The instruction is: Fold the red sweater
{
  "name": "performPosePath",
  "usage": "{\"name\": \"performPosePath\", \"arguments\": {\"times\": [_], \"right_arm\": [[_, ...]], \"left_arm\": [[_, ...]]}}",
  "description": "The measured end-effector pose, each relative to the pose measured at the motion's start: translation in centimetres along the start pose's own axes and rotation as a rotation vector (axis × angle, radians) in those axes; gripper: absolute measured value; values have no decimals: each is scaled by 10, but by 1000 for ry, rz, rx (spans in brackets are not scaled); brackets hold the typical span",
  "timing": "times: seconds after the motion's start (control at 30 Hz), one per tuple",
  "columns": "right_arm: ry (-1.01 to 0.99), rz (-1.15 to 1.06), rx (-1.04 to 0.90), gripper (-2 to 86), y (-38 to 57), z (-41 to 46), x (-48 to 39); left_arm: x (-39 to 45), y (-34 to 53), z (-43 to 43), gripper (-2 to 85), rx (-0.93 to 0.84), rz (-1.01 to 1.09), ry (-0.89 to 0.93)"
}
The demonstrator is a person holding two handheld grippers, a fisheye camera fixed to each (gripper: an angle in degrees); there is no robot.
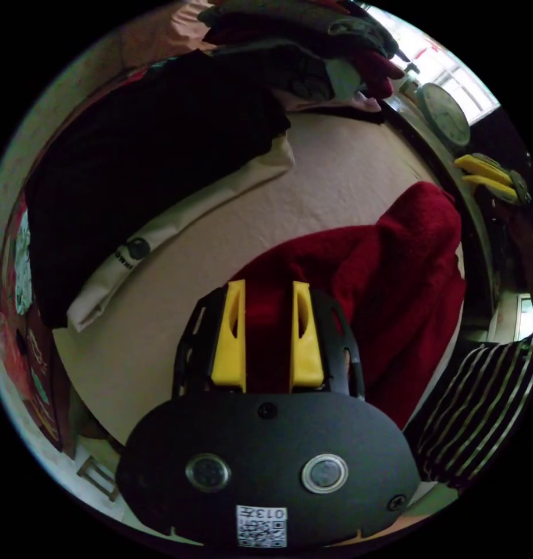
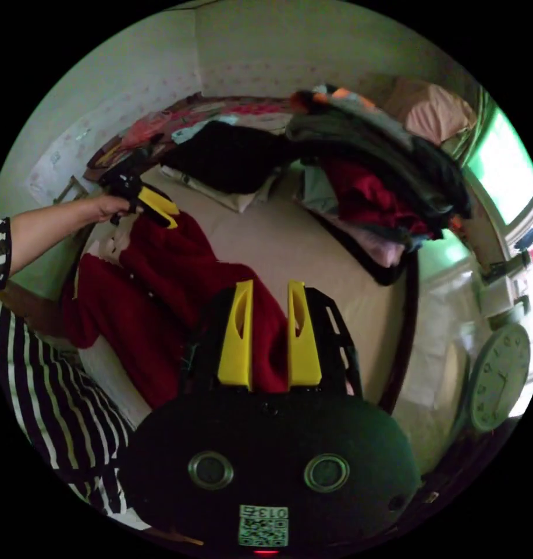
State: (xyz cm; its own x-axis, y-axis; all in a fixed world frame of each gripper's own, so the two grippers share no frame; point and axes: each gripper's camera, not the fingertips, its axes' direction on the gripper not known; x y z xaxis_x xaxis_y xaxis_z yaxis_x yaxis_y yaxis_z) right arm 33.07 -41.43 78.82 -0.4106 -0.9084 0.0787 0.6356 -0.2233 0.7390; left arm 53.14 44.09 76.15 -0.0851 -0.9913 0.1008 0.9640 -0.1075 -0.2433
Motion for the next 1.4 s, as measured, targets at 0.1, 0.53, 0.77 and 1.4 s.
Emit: {"name": "performPosePath", "arguments": {"times": [0.1, 0.53, 0.77, 1.4], "right_arm": [[-178, 38, -143, 87, 0, 38, 5], [145, -102, 38, 8, 26, -54, -50], [451, -23, 362, 10, 12, -94, -64], [147, 208, -164, 48, 262, -78, -78]], "left_arm": [[17, 2, 0, 49, -9, -29, 0], [120, 102, -153, 5, 648, -93, -281], [133, 132, -156, 6, 836, -304, -635], [223, 242, -15, 54, 167, -139, -151]]}}
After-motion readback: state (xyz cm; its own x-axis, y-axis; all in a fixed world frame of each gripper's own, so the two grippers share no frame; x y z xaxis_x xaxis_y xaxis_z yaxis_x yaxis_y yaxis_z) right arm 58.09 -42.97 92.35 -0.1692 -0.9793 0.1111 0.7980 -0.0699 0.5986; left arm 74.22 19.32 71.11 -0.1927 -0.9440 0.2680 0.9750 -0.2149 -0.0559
